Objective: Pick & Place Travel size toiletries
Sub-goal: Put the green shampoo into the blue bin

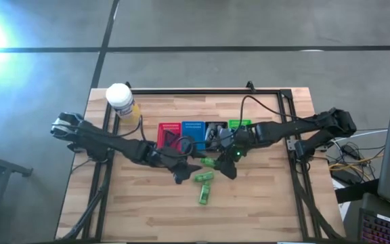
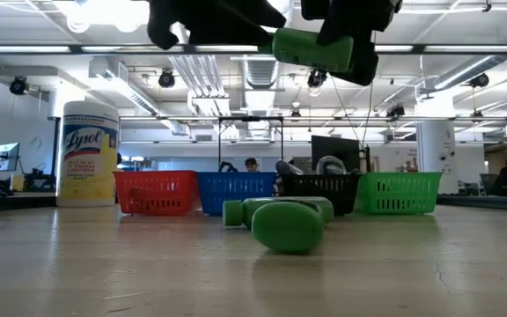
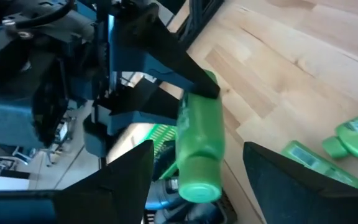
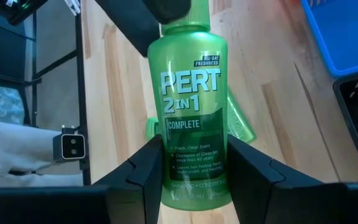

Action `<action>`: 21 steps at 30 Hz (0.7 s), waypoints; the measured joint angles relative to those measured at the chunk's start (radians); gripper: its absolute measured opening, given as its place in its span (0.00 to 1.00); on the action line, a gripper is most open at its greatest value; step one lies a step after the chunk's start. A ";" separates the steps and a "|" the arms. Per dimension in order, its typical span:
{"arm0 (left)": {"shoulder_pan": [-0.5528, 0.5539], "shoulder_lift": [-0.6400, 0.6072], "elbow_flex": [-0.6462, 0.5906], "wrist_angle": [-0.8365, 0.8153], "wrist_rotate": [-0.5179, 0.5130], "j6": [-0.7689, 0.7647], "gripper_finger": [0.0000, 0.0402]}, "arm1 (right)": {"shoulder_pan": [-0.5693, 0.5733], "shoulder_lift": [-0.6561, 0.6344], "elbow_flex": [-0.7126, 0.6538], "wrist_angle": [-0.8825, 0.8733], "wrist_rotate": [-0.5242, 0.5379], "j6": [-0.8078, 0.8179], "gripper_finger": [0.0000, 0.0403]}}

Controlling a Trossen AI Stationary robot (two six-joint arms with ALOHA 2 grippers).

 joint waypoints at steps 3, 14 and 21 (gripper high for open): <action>0.001 0.017 0.015 0.012 0.007 0.001 0.63 | 0.000 0.000 0.000 0.000 -0.006 0.000 0.34; 0.003 0.072 0.034 0.056 0.037 0.069 0.53 | -0.005 0.000 0.000 0.042 -0.021 0.004 0.34; 0.014 0.073 0.034 0.055 0.041 0.074 0.39 | -0.005 0.000 0.000 0.048 -0.052 0.024 0.35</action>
